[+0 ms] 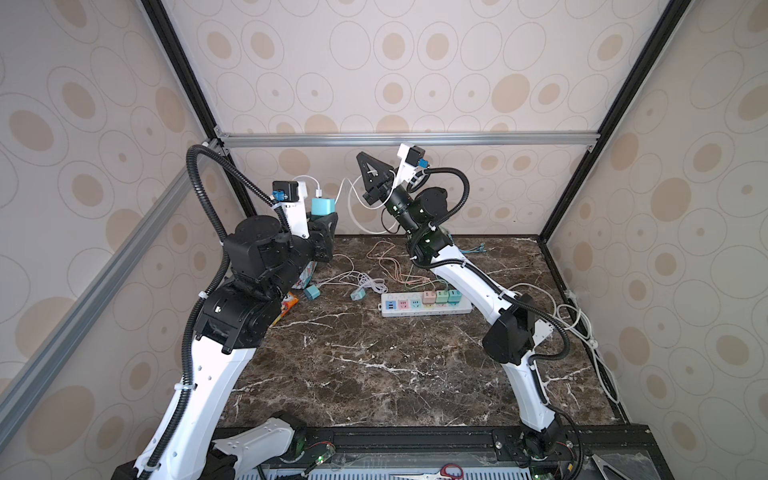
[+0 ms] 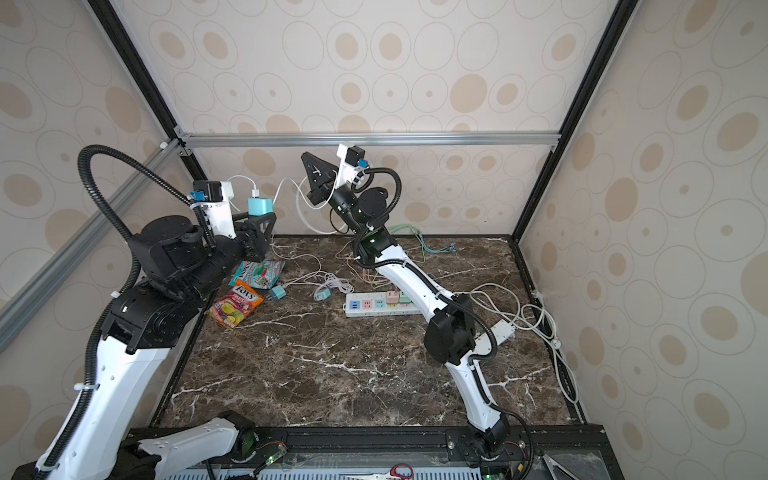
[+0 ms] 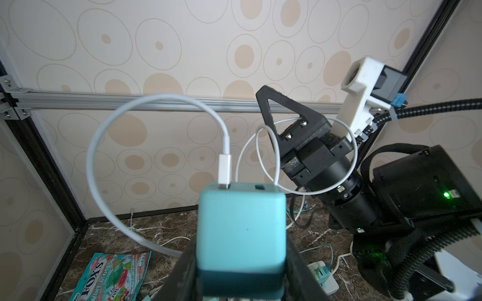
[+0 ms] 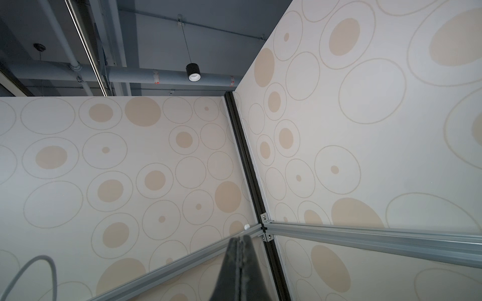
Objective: Insert the plug
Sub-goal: 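Lower the held teal charger toward the right gripper while the right approaches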
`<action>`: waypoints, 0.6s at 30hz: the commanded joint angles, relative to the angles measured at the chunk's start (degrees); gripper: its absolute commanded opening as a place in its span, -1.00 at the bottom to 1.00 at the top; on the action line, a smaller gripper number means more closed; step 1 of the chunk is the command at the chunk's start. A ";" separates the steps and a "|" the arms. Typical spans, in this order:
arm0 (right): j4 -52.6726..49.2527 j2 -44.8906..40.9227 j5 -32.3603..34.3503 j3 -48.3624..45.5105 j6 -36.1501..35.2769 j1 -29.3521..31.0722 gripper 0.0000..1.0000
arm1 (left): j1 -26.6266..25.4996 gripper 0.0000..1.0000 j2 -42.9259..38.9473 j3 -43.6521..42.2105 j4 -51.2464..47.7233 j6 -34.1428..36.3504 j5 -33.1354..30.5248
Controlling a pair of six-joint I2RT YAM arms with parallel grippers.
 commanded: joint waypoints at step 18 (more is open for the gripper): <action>-27.20 17.97 2.71 9.55 -16.86 -5.86 -1.00 | 0.68 -1.00 5.86 -7.18 4.32 0.62 6.65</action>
